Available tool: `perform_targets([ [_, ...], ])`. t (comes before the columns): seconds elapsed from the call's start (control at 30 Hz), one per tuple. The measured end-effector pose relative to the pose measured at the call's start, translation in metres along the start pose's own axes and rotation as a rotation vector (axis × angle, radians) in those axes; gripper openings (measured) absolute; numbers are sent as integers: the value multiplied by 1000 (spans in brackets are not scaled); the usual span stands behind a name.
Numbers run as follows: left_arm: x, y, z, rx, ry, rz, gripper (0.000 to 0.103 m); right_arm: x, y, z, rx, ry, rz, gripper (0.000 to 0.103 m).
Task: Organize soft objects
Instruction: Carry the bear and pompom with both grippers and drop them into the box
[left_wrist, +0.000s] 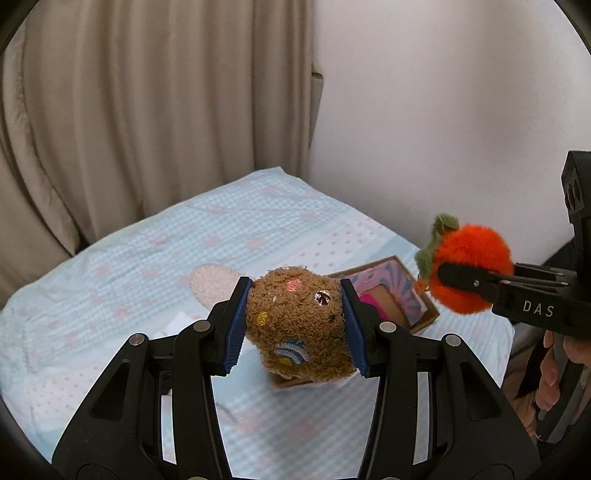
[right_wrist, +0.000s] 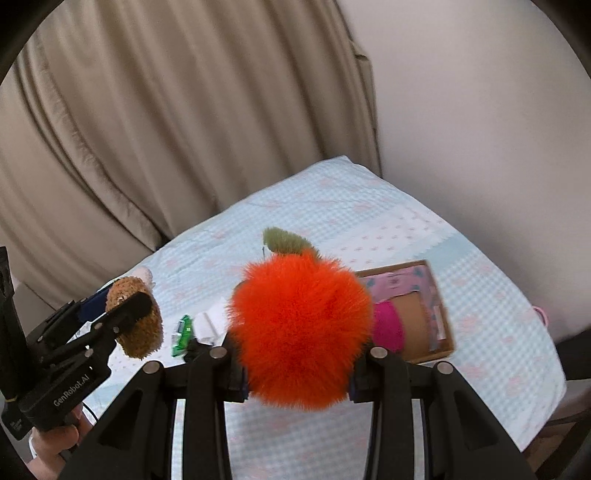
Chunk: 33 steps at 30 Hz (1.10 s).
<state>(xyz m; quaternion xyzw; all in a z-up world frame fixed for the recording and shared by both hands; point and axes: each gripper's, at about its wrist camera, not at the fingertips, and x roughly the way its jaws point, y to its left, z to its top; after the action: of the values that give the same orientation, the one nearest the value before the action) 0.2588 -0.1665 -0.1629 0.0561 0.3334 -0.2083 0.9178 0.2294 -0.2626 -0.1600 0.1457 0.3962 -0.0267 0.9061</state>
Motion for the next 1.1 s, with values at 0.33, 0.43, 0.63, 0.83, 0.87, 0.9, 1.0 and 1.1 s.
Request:
perform_targets([
  [0.33,96,-51,9,-103,135,4,43,58,-79,35,14,157,-5,33],
  [0.43,128,-55,1,-147,193,12,43,88,-95,36,32,212,13,33],
  [0.63,193,-53,-23,-220,330,27,43,148,-115,30,76,325,40,33],
  [0.83,232,-51,-52,-211,440,32,43,196,-111,23,79,418,100,33],
  [0.87,234,-52,-57,-201,452,34,43,203,-108,22,71,432,110,33],
  [0.9,236,-53,-61,-185,459,38,43,210,-105,21,61,444,119,33],
  [1.0,236,-58,-64,-136,450,39,55,226,-96,18,44,479,145,34],
  [1.1,233,-64,-64,-77,458,81,98,237,-93,17,56,503,161,53],
])
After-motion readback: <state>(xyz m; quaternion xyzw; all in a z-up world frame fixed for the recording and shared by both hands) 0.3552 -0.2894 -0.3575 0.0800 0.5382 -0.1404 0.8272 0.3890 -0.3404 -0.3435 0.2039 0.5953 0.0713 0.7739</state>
